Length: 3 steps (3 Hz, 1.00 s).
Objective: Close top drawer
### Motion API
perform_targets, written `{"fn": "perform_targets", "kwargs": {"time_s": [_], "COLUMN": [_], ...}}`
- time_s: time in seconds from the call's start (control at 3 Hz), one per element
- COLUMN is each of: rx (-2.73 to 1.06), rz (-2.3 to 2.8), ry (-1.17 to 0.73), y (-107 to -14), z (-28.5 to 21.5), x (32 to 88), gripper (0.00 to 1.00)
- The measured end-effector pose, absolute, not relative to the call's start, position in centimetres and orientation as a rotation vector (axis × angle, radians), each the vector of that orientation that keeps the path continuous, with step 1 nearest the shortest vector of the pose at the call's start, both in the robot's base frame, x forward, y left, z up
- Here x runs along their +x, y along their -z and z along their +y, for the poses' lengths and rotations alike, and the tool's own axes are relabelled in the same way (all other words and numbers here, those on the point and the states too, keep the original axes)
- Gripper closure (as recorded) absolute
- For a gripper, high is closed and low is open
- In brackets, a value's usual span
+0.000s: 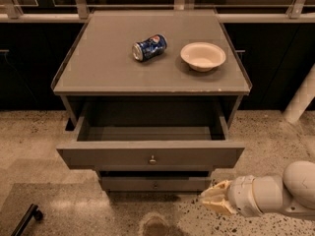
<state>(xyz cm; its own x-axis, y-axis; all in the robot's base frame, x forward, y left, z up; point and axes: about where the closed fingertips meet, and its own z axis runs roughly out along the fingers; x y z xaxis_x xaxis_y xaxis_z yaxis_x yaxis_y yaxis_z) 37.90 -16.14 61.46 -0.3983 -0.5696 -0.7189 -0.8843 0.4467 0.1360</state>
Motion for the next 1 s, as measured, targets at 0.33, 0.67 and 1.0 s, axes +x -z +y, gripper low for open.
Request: {"fn": "perform_targets", "kwargs": {"time_s": [0.33,0.67,1.0], "rx": [-1.213,-1.206,-1.192], "rz": [2.106,2.066,2.018], "ry": [-0.689,-0.668,-0.665], "y": [-61.5,-60.9,-59.8], "z": [-16.1,-17.0,-18.2], "x": [37.9,40.1,43.4], "gripper": [0.88,1.00,1.00]}}
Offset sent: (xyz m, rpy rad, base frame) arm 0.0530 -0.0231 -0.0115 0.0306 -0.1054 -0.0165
